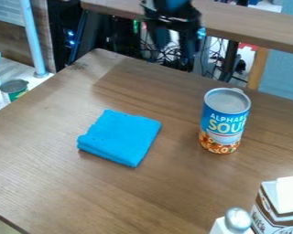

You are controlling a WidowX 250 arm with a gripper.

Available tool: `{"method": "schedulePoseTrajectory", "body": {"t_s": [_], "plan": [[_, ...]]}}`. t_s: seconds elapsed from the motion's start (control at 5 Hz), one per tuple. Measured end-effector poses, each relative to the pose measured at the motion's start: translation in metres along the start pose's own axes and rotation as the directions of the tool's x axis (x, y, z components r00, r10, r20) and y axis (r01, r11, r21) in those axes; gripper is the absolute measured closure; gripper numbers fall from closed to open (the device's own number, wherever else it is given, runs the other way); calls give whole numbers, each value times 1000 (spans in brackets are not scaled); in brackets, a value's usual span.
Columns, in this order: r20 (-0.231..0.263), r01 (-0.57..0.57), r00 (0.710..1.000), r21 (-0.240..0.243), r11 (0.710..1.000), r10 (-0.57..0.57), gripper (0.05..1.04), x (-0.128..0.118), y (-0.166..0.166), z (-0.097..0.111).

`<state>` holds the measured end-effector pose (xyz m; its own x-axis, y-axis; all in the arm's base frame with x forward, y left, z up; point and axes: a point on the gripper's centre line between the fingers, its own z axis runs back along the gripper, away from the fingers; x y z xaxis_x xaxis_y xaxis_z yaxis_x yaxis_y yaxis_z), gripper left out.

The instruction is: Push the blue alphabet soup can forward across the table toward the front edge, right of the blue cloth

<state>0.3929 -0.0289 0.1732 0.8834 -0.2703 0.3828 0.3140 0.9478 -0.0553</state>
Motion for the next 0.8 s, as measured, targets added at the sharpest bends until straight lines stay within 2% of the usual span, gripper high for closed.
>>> {"method": "schedulePoseTrajectory", "body": {"t_s": [0.2,0.4,0.6,0.8], "plan": [[30,76,997,-10,997,-76,83,40,-15,-12],[35,128,991,-18,992,-128,83,68,-35,-30],[68,156,986,-37,987,-153,83,84,-45,-44],[102,166,981,-26,986,-163,83,92,-54,-63]]}}
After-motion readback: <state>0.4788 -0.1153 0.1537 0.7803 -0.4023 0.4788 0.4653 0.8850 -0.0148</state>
